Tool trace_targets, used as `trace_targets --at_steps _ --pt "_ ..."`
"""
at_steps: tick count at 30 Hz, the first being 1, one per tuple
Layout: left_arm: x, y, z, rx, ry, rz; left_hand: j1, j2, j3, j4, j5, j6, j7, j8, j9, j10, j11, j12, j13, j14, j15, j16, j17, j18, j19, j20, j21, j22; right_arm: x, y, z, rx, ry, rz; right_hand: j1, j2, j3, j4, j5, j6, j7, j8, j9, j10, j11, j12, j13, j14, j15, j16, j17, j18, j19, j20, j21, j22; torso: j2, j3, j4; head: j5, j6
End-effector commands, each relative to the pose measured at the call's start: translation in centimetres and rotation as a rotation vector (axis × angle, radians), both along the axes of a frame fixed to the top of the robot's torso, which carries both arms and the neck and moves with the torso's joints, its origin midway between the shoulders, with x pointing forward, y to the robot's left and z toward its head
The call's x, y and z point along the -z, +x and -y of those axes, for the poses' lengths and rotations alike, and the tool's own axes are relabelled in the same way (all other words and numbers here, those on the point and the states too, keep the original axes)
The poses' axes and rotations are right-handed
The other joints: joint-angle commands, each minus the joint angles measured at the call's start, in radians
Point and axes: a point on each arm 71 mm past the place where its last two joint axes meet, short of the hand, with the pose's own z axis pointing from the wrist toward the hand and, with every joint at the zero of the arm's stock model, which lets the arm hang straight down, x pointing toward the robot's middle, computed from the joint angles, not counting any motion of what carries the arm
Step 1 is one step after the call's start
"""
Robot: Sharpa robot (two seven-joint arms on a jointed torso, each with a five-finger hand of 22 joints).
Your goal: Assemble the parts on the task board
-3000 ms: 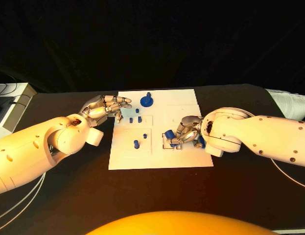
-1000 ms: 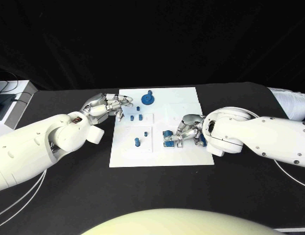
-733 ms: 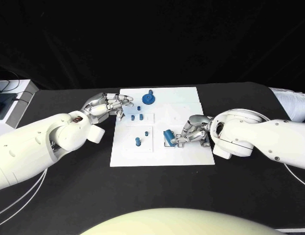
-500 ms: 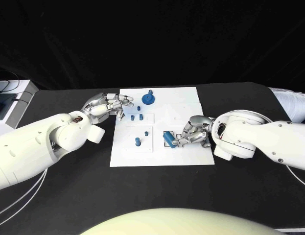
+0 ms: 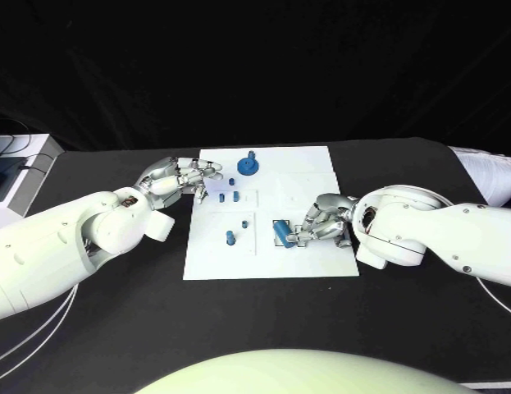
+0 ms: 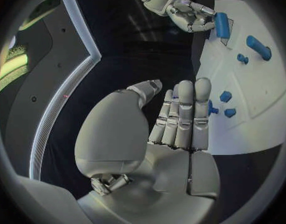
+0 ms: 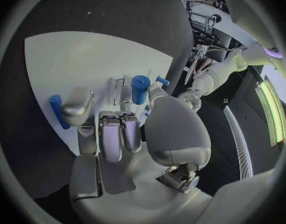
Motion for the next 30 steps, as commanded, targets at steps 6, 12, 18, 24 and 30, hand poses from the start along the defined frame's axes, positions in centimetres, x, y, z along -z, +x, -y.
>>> trace_targets --at_steps 6,12,18,24,30 --pt "-0.1 -0.1 0.2 0.016 -0.015 0.000 -0.005 0.006 -0.002 0.007 0.000 -0.006 0.000 0.004 -0.001 -0.002 -0.004 0.004 0.001 0.002 0.004 0.007 0.001 -0.011 -0.006 -0.001 0.004 0.001 -0.1 0.3 -0.6 0.005 0.021 0.028 -0.010 0.017 -0.005 0.006 0.009 0.009 -0.001 0.006 0.002 0.082 -0.006 0.006 0.233 0.102 -0.007 0.004 0.263 -0.018 0.006 0.001 0.007 0.003 0.000 -0.0003 -0.0001 -0.001 0.000" --pt "0.0 -0.1 0.2 0.016 -0.014 -0.001 -0.005 0.007 -0.001 0.008 0.000 -0.006 0.000 0.005 -0.001 -0.002 -0.004 0.005 0.001 0.002 0.004 0.007 0.001 -0.011 -0.006 -0.001 0.004 0.000 -0.1 0.2 -1.3 -0.012 0.032 0.031 -0.027 0.020 -0.015 0.005 -0.001 0.011 -0.002 0.007 0.003 0.083 -0.007 0.007 0.234 0.102 -0.007 0.004 0.263 -0.018 0.006 0.000 0.005 0.003 0.000 0.0002 0.0012 -0.004 0.000" --pt "0.0 -0.1 0.2 0.016 -0.014 -0.002 -0.006 0.010 -0.001 0.011 0.001 -0.006 0.000 0.006 -0.001 -0.002 -0.004 0.006 0.002 0.002 0.005 0.007 0.001 -0.011 -0.006 -0.001 0.003 0.000 -0.1 0.1 -2.0 -0.023 0.045 0.036 -0.035 0.025 -0.018 0.006 -0.004 0.014 -0.003 0.009 0.004 0.084 -0.007 0.008 0.235 0.102 -0.008 0.004 0.263 -0.018 0.006 0.000 0.005 0.004 0.000 0.0001 -0.0005 -0.004 0.001" --pt "0.0 -0.1 0.2 0.018 -0.014 -0.003 -0.006 0.010 -0.001 0.011 0.001 -0.006 0.000 0.006 -0.001 -0.002 -0.004 0.006 0.002 0.002 0.005 0.007 0.001 -0.011 -0.006 -0.001 0.003 0.000 -0.2 0.4 -2.3 -0.015 0.053 0.049 -0.039 0.031 -0.019 0.005 -0.009 0.017 -0.004 0.011 0.005 0.085 -0.008 0.010 0.236 0.102 -0.009 0.004 0.263 -0.018 0.006 -0.001 0.006 0.006 0.000 0.0000 0.0006 -0.006 0.003" --pt "0.0 -0.1 0.2 0.017 -0.013 -0.003 -0.006 0.012 0.000 0.012 0.001 -0.006 0.000 0.006 -0.001 -0.002 -0.004 0.006 0.002 0.002 0.004 0.007 0.001 -0.011 -0.006 -0.001 0.003 0.000 -0.3 0.4 -2.2 -0.007 0.060 0.061 -0.039 0.034 -0.019 0.005 -0.010 0.018 -0.005 0.011 0.006 0.085 -0.009 0.010 0.236 0.102 -0.009 0.004 0.263 -0.018 0.007 -0.001 0.008 0.007 0.000 0.0003 0.0002 -0.006 0.003"
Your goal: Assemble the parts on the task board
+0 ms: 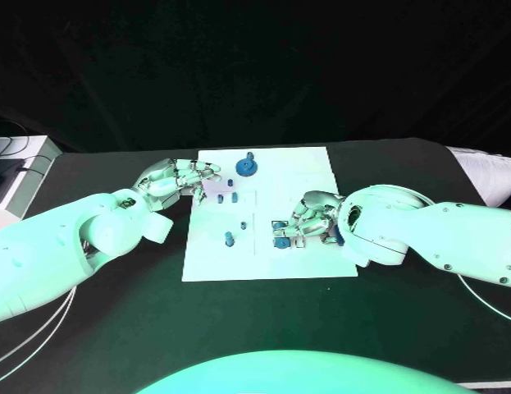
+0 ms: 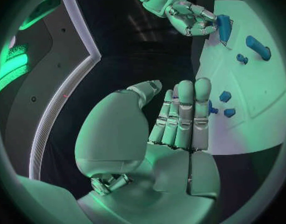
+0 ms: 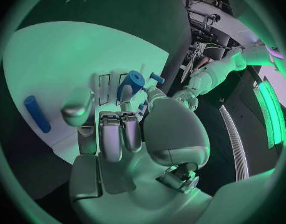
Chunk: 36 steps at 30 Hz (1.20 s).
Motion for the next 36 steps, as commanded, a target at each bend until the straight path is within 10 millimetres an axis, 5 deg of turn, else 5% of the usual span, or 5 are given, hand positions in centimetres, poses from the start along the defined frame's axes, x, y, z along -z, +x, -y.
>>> trace_targets --at_steps 1,15,21,28,36 --pt "0.0 -0.1 0.2 0.016 -0.014 -0.001 -0.002 0.008 0.000 0.006 0.001 -0.006 0.000 0.006 -0.001 -0.002 -0.004 0.006 0.001 0.002 0.004 0.007 0.002 -0.011 -0.006 -0.001 0.003 0.000 -0.2 0.0 0.1 0.003 0.019 0.023 -0.006 0.001 -0.006 -0.002 -0.005 0.007 0.000 0.006 0.001 0.086 -0.008 0.006 0.236 0.106 -0.005 0.004 0.263 -0.018 0.007 -0.001 0.001 -0.001 0.000 0.0001 -0.0002 0.001 0.001" --pt "0.0 -0.1 0.1 0.015 -0.013 -0.002 -0.002 0.008 0.000 0.006 0.001 -0.006 0.000 0.006 -0.001 -0.002 -0.004 0.006 0.001 0.002 0.004 0.007 0.002 -0.011 -0.006 -0.001 0.003 0.000 -0.7 -0.7 1.2 -0.011 0.032 0.030 -0.007 -0.011 -0.017 -0.004 -0.012 0.010 -0.002 0.009 0.003 0.087 -0.010 0.008 0.238 0.106 -0.007 0.004 0.263 -0.019 0.009 -0.002 0.008 0.005 0.000 0.0012 -0.0010 0.006 0.001" --pt "0.1 -0.1 0.1 0.014 -0.013 -0.002 -0.002 0.008 0.000 0.006 0.001 -0.006 0.000 0.006 -0.001 -0.002 -0.004 0.006 0.001 0.002 0.004 0.007 0.002 -0.011 -0.006 -0.001 0.003 0.000 -0.6 -1.1 1.3 -0.036 0.023 0.013 0.116 -0.039 0.001 -0.012 -0.063 0.012 -0.007 0.011 0.007 0.089 -0.015 0.009 0.240 0.106 -0.012 0.004 0.263 -0.020 0.011 -0.007 0.010 0.013 0.000 0.0005 -0.0018 0.006 0.000" --pt "0.1 -0.1 0.2 0.017 -0.015 -0.001 -0.003 0.009 -0.001 0.008 0.001 -0.007 0.000 0.007 -0.002 -0.003 -0.004 0.007 0.001 0.002 0.004 0.006 0.002 -0.011 -0.006 -0.001 0.003 0.000 -0.1 -1.1 1.6 -0.034 -0.001 0.007 0.215 -0.072 0.049 -0.011 0.004 0.018 -0.012 0.004 -0.002 0.090 -0.019 0.011 0.241 0.106 -0.015 0.004 0.263 -0.022 0.013 -0.010 0.016 0.022 0.000 0.0007 -0.0007 0.006 -0.001" --pt "0.1 -0.1 0.1 0.016 -0.014 -0.002 -0.003 0.009 -0.001 0.008 0.001 -0.007 0.000 0.007 -0.002 -0.003 -0.004 0.007 0.001 0.002 0.004 0.006 0.002 -0.011 -0.006 -0.001 0.003 0.000 0.2 -1.0 1.7 -0.013 -0.020 0.026 0.260 -0.075 0.093 -0.009 0.021 0.027 -0.017 0.004 -0.007 0.091 -0.024 0.013 0.243 0.106 -0.019 0.004 0.263 -0.022 0.015 -0.013 0.017 0.027 0.001 0.0000 -0.0007 0.006 -0.002"
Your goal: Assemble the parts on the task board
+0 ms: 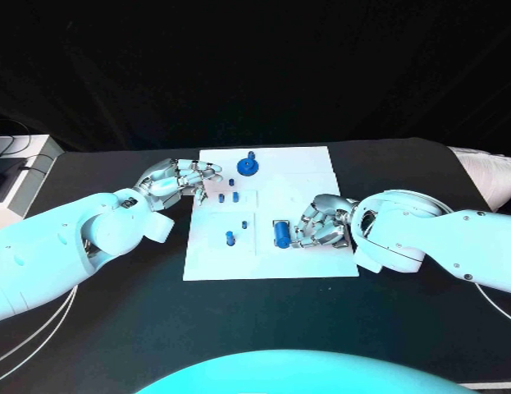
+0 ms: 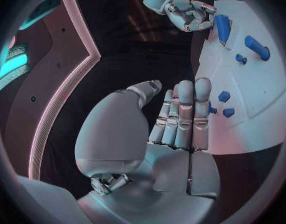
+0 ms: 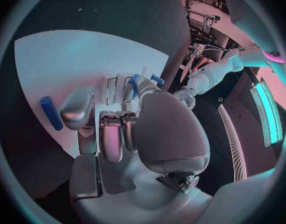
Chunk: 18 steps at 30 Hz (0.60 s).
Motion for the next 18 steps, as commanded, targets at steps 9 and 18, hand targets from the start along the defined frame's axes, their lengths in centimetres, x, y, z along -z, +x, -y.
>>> trace_targets --at_steps 9,18 --pt "-0.08 -0.11 0.17 0.016 -0.015 0.002 -0.003 0.009 0.002 0.006 0.001 -0.007 -0.001 0.007 -0.001 -0.002 -0.005 0.008 0.002 0.002 0.004 0.006 0.001 -0.011 -0.007 -0.001 0.002 -0.002 0.05 0.16 -0.62 0.001 -0.012 0.031 -0.025 0.006 0.017 0.007 0.003 0.015 0.002 0.002 0.000 0.088 -0.005 0.006 0.243 0.104 -0.006 0.004 0.263 -0.012 0.005 -0.003 0.005 0.004 0.001 -0.0008 0.0013 0.001 -0.003" --pt "-0.10 -0.13 0.10 0.016 -0.014 0.002 -0.003 0.009 0.002 0.006 0.001 -0.007 -0.001 0.007 -0.001 -0.002 -0.005 0.008 0.002 0.002 0.004 0.006 0.001 -0.011 -0.007 -0.001 0.002 -0.002 0.20 0.69 -0.28 0.033 -0.030 0.043 -0.037 0.013 0.026 0.005 0.007 0.017 0.000 0.006 0.003 0.089 -0.007 0.006 0.244 0.104 -0.007 0.004 0.263 -0.012 0.006 -0.003 0.005 0.006 0.000 -0.0011 0.0001 0.002 -0.004"
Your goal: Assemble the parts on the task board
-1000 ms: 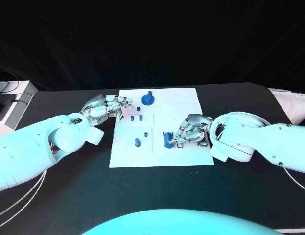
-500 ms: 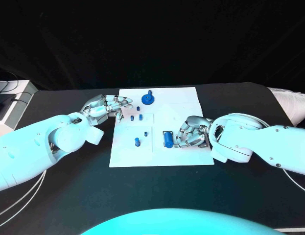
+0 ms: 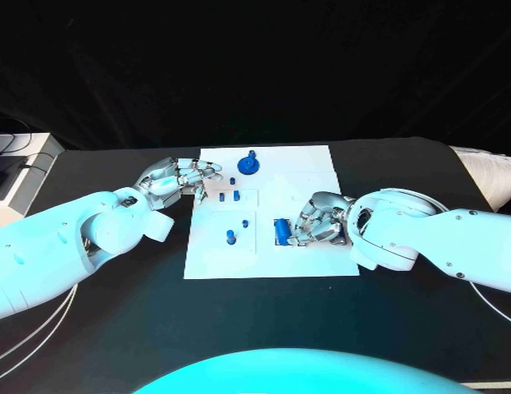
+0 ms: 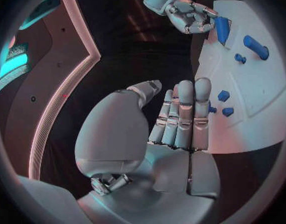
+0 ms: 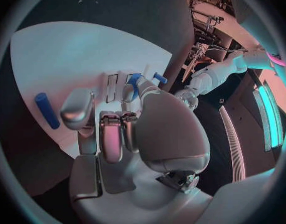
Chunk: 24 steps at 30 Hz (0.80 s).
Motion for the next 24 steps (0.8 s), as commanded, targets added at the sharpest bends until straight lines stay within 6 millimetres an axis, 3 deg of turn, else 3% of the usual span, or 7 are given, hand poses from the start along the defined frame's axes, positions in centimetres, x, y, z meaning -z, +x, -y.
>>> trace_targets --at_steps 1,24 --pt "-0.1 -0.1 0.2 0.016 -0.015 0.002 -0.003 0.009 0.002 0.006 0.001 -0.007 -0.001 0.003 -0.001 -0.002 -0.005 0.003 0.001 0.002 0.004 0.006 0.001 -0.011 -0.007 -0.001 0.002 -0.001 0.0 0.3 0.2 0.020 -0.018 0.019 -0.005 0.004 0.010 -0.001 0.008 0.004 -0.003 0.007 0.002 0.089 -0.008 0.006 0.244 0.106 -0.006 0.004 0.263 -0.012 0.006 -0.003 0.005 0.002 -0.001 -0.0004 -0.0008 0.001 0.000" --pt "-0.1 -0.1 0.2 0.021 -0.016 0.002 0.000 0.009 0.002 0.006 0.001 -0.006 -0.002 0.005 -0.001 -0.002 -0.005 0.005 0.002 0.002 0.004 0.006 0.001 -0.011 -0.006 -0.001 0.003 0.000 1.0 0.6 -0.8 -0.004 -0.025 -0.003 0.002 -0.017 0.021 -0.003 -0.006 0.003 -0.004 0.012 0.006 0.090 -0.010 0.007 0.245 0.106 -0.008 0.004 0.263 -0.011 0.006 -0.005 0.002 0.002 0.000 0.0002 0.0000 0.000 -0.004"
